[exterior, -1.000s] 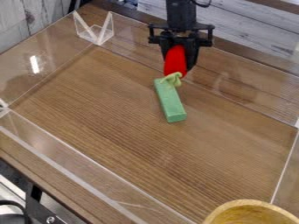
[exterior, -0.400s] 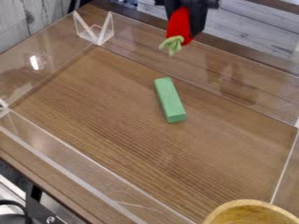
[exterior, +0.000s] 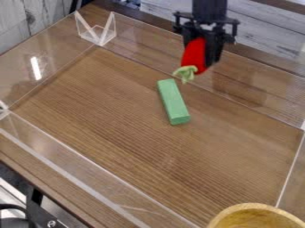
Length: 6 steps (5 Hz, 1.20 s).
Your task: Move the red object to the right side of the table
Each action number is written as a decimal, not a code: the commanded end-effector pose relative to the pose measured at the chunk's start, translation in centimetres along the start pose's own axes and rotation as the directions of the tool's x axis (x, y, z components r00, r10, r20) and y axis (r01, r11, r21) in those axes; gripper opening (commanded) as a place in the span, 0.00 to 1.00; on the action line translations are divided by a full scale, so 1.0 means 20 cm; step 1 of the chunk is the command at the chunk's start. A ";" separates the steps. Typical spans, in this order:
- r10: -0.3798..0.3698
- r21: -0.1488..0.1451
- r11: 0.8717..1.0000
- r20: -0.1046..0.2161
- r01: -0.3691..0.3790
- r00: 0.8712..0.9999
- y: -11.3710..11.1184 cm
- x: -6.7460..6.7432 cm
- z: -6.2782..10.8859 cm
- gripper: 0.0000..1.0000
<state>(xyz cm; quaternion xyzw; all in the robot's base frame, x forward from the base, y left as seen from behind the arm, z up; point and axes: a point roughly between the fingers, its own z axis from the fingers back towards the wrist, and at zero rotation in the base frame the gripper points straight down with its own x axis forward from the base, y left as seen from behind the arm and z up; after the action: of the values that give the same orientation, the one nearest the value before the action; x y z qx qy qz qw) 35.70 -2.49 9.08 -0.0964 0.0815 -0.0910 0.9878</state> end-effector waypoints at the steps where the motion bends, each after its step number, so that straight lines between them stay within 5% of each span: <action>1: -0.054 0.022 0.998 0.056 0.053 0.997 -0.01 0.00 0.12 0.00; 3: -0.054 0.021 0.998 0.060 0.053 0.997 0.12 -0.11 0.16 0.00; 5: -0.211 0.038 0.977 0.039 0.210 0.977 0.10 -0.12 0.22 0.00; 6: -0.213 0.034 0.977 0.036 0.212 0.976 0.06 -0.11 0.23 0.00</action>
<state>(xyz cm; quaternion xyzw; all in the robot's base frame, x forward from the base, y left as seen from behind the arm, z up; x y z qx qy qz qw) 34.28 0.04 10.37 -0.1047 0.0982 -0.1886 0.9715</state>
